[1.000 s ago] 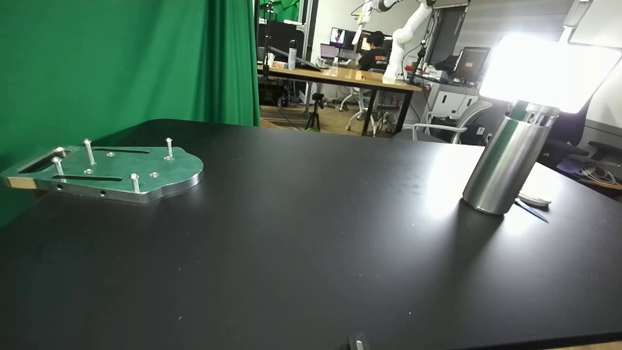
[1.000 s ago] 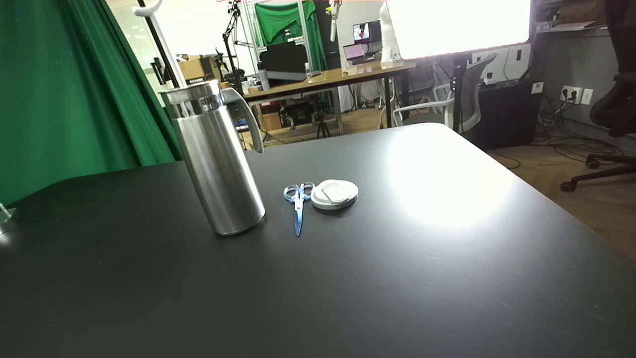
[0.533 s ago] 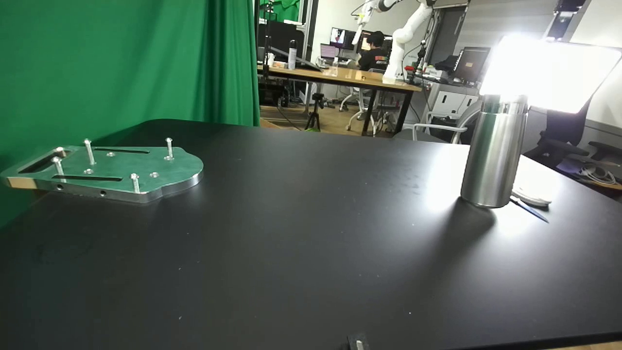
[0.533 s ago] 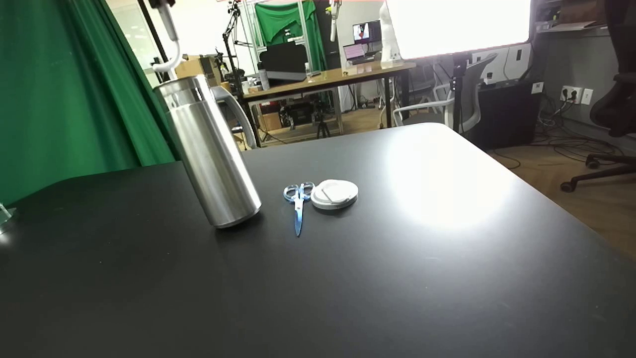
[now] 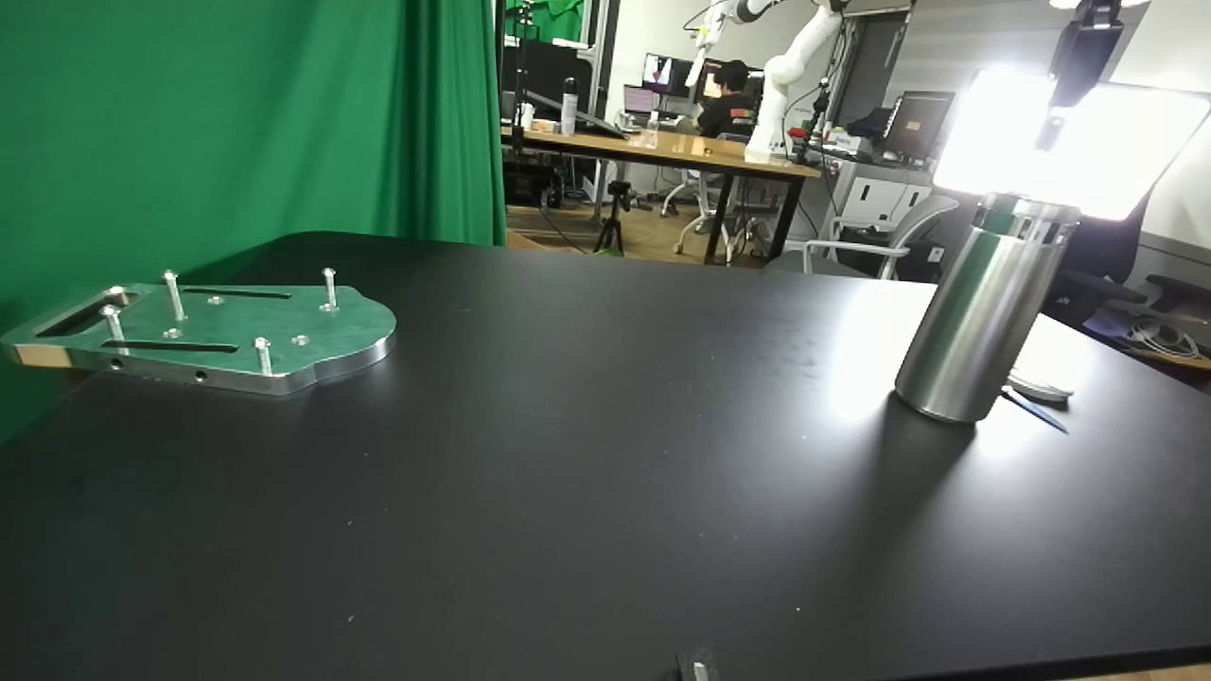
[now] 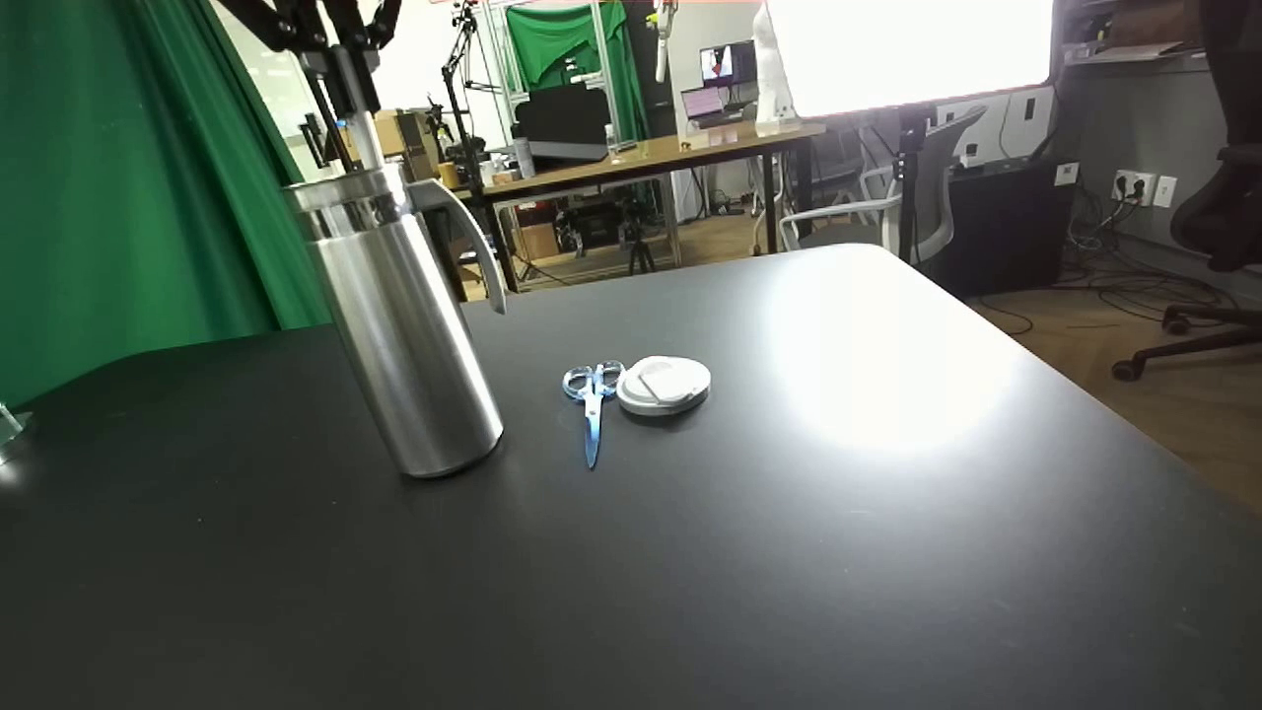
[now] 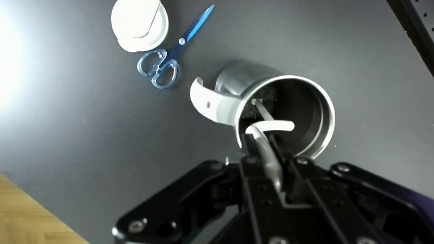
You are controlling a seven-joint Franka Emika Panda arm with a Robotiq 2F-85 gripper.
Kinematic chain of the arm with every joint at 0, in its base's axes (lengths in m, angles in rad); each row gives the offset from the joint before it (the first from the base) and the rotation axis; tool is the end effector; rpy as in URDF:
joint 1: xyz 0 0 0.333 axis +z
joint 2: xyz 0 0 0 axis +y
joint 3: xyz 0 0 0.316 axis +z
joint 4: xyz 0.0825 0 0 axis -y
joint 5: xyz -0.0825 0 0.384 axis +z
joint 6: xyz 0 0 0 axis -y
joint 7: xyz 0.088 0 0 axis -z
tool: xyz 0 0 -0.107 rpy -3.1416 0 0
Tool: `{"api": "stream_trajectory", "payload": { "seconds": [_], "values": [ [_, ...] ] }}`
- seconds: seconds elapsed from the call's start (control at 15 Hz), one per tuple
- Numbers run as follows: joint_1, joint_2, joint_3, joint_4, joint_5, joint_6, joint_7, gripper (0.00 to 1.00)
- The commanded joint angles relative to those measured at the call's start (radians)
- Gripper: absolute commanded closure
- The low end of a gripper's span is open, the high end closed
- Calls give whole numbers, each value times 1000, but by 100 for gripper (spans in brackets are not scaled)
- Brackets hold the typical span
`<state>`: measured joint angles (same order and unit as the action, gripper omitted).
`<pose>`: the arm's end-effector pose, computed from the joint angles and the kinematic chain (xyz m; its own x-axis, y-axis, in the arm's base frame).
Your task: Scrub the jar
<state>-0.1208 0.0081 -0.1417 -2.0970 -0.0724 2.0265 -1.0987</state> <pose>0.5175 -0.1433 0.4104 0.6401 0.7627 -0.0926 0.7628 -0.6453 -0.0419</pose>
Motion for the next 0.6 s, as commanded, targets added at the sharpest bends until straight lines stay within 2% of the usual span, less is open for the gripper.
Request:
{"api": "stream_trajectory", "payload": {
  "seconds": [0.0,0.53],
  "values": [
    [-10,4,1,23,7,-18,22,96],
    [-8,-74,1,52,43,-77,-11,96]
  ]
}}
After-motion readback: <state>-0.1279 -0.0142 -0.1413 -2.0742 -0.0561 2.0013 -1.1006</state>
